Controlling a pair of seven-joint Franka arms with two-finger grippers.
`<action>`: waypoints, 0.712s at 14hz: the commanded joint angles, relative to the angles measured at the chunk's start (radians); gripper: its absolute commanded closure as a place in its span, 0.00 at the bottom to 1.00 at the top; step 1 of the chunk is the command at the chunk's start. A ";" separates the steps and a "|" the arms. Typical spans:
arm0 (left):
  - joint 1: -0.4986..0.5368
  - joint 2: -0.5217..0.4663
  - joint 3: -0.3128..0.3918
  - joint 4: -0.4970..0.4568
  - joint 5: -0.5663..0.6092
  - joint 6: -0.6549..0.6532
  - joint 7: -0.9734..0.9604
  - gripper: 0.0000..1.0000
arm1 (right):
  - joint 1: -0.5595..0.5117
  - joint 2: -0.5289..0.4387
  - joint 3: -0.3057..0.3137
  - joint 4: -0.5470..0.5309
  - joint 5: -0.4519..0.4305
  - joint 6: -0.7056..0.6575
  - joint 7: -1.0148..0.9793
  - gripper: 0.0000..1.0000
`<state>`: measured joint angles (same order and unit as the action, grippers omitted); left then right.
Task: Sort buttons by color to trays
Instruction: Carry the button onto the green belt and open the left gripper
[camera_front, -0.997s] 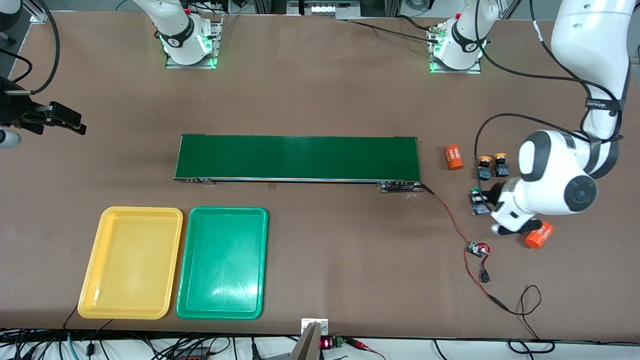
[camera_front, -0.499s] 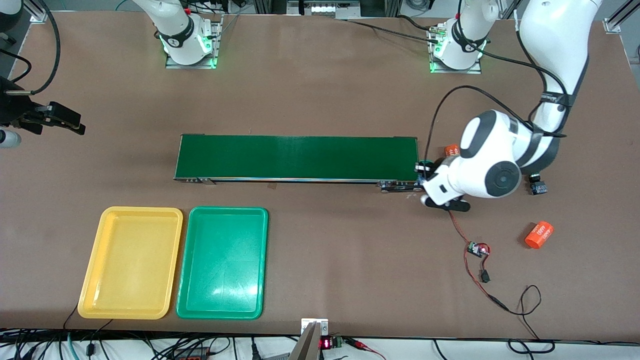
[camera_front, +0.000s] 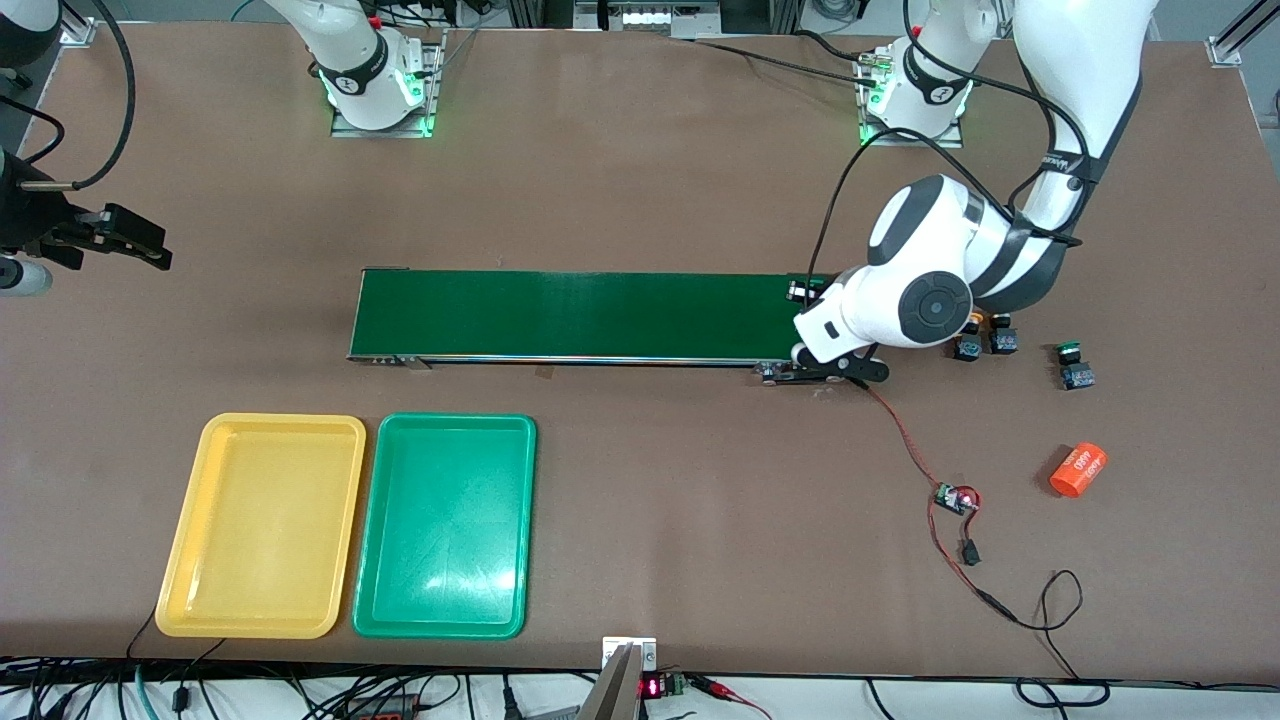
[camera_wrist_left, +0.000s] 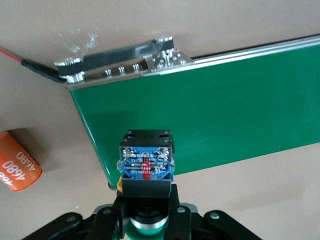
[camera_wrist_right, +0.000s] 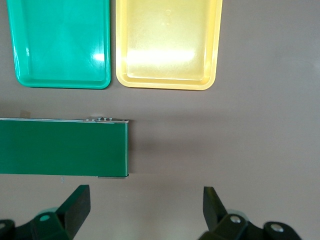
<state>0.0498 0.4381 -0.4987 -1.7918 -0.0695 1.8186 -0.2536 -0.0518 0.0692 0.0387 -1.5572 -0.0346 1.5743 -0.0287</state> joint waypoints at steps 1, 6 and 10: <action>0.010 -0.032 -0.021 -0.095 0.020 0.089 -0.015 1.00 | 0.000 -0.008 0.004 -0.012 -0.014 0.012 -0.013 0.00; -0.011 -0.015 -0.021 -0.133 0.022 0.197 -0.044 1.00 | 0.001 -0.006 0.006 -0.012 -0.005 0.033 -0.008 0.00; -0.010 0.019 -0.021 -0.139 0.063 0.214 -0.053 1.00 | -0.002 0.011 0.006 -0.015 0.061 0.084 0.003 0.00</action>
<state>0.0380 0.4453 -0.5140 -1.9238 -0.0304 2.0176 -0.2858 -0.0501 0.0846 0.0399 -1.5606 0.0062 1.6394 -0.0294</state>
